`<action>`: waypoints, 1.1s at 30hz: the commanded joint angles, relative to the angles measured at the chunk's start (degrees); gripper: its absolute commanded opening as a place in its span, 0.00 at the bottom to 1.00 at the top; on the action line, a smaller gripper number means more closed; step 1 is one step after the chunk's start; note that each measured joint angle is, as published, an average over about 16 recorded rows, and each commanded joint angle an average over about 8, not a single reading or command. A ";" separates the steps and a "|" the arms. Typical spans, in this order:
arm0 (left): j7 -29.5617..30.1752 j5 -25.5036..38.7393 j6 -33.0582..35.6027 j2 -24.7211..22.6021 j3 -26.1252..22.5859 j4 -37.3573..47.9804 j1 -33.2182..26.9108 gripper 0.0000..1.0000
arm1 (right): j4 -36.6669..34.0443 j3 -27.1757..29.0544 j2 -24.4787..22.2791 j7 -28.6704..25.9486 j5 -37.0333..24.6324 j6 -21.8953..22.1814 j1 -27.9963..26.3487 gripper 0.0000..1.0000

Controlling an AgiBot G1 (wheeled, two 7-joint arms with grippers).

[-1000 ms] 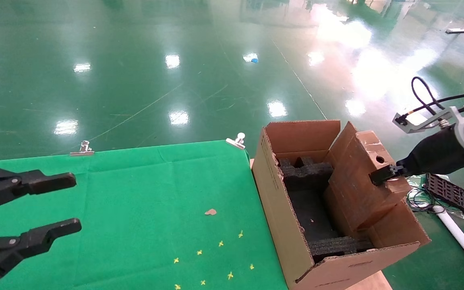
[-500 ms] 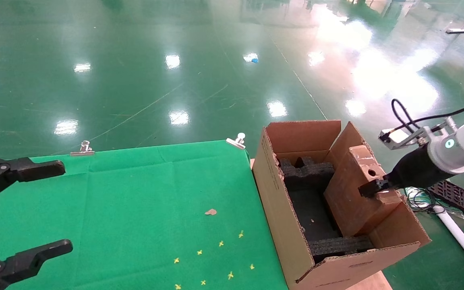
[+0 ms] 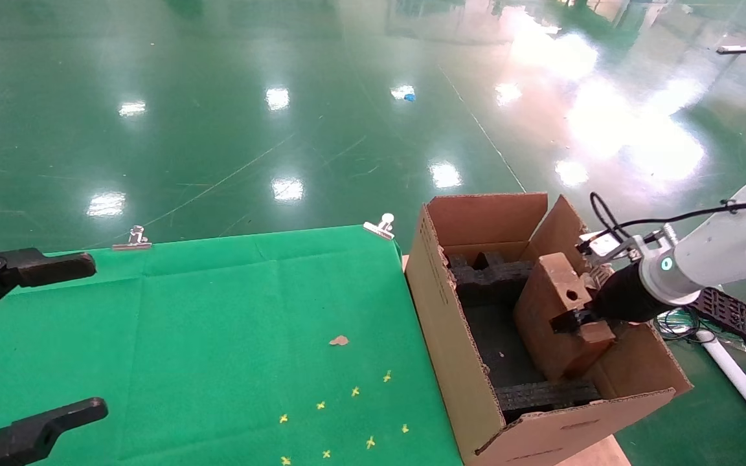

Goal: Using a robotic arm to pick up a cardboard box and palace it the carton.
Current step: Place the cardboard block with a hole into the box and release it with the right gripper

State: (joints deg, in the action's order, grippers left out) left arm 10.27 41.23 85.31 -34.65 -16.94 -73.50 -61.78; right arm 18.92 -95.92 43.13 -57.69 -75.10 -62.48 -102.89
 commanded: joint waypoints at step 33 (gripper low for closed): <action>-0.05 -0.07 -0.05 0.04 -0.11 0.00 -0.02 1.00 | -11.03 0.97 4.67 7.36 1.87 -2.67 1.71 1.00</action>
State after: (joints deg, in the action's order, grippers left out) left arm 10.21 41.16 85.27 -34.61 -17.05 -73.50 -61.80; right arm 8.03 -94.87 47.73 -50.27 -73.14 -65.15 -101.37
